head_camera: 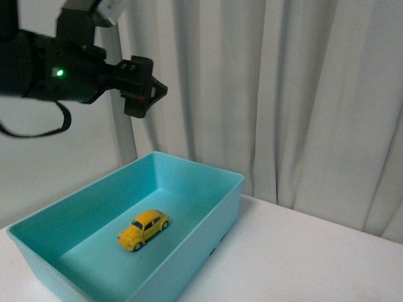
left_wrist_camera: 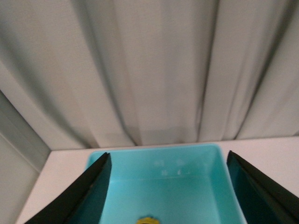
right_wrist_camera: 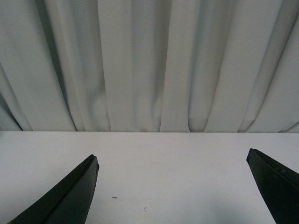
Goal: Wind up and store yellow beetle toy
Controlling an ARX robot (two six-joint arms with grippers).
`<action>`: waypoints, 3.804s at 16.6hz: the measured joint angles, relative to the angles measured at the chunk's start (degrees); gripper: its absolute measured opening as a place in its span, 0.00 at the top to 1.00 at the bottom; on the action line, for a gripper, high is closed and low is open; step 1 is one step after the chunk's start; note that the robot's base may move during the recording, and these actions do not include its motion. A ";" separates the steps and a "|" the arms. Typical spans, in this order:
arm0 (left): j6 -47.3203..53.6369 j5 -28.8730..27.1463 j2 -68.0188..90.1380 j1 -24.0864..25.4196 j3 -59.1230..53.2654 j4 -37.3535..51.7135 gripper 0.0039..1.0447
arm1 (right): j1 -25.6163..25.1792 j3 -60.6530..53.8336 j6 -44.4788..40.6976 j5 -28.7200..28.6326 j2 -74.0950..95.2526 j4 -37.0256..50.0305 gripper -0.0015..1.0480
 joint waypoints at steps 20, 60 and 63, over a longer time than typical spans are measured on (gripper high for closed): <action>-8.81 -12.74 -44.33 -13.09 -32.87 -1.29 0.99 | 0.00 0.00 0.00 -0.04 0.00 0.07 0.06; -8.85 -12.72 -66.42 -13.09 -32.85 -22.80 0.06 | 0.00 0.00 0.00 -0.04 0.00 0.07 0.06; -8.85 -12.72 -66.42 -13.09 -32.85 -22.77 0.06 | 0.00 0.00 0.00 -0.02 0.00 0.07 0.06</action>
